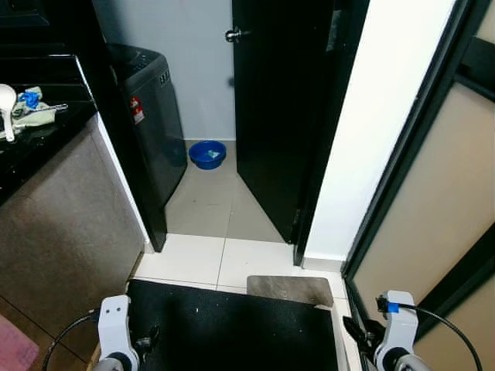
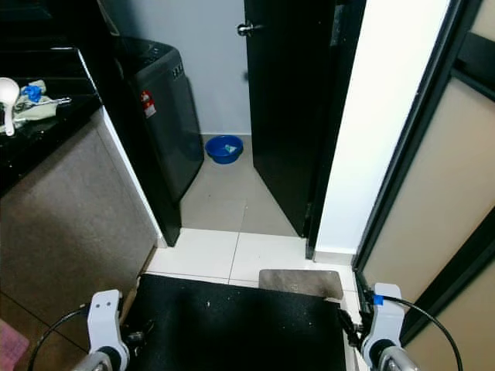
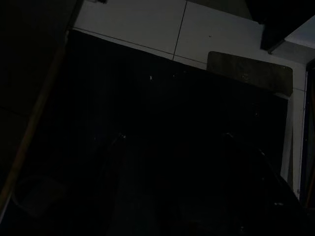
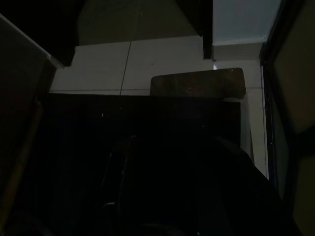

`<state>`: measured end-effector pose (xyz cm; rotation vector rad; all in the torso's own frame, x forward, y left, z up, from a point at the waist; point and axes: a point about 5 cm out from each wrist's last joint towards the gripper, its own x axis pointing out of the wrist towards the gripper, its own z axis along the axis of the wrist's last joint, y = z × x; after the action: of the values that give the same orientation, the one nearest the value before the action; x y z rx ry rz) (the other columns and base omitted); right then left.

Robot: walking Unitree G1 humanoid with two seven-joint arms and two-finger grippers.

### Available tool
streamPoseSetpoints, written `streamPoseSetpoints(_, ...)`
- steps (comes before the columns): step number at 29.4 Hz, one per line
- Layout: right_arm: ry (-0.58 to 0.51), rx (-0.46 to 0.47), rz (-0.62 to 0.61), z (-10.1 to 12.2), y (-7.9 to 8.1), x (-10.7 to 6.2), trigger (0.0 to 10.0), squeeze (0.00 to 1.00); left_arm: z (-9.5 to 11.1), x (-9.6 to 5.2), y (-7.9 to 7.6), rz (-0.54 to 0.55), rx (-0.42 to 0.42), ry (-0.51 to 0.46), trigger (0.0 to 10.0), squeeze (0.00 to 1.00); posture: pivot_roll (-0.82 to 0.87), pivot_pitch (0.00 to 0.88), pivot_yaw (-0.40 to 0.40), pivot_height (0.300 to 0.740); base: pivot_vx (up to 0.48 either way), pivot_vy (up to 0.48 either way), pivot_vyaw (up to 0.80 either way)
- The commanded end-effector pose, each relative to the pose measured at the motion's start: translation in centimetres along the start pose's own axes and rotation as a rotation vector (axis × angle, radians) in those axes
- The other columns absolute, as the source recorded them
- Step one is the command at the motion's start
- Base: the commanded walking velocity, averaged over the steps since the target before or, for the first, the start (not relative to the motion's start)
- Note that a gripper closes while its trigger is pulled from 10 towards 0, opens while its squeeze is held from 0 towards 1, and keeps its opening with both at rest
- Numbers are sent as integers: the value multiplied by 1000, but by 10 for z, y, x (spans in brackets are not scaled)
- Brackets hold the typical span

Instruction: Kitchen organization

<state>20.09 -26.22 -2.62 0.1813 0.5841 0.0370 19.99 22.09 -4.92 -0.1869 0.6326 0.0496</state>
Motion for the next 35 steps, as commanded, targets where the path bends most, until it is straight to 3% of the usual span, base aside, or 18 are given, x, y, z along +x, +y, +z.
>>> streamPoseSetpoints(1, 3, 18, 5, -2, 3, 0, 10000, 0, 2, -1, 7, 15, 2, -7, 10000, 0, -46, 0, 25, 740, 0, 0, 0)
streamPoseSetpoints(35, 0, 18, 1, -1, 4, 0, 10000, 0, -1, 1, 9, 15, 1, -1, 10000, 0, -47, 0, 28, 740, 0, 0, 0)
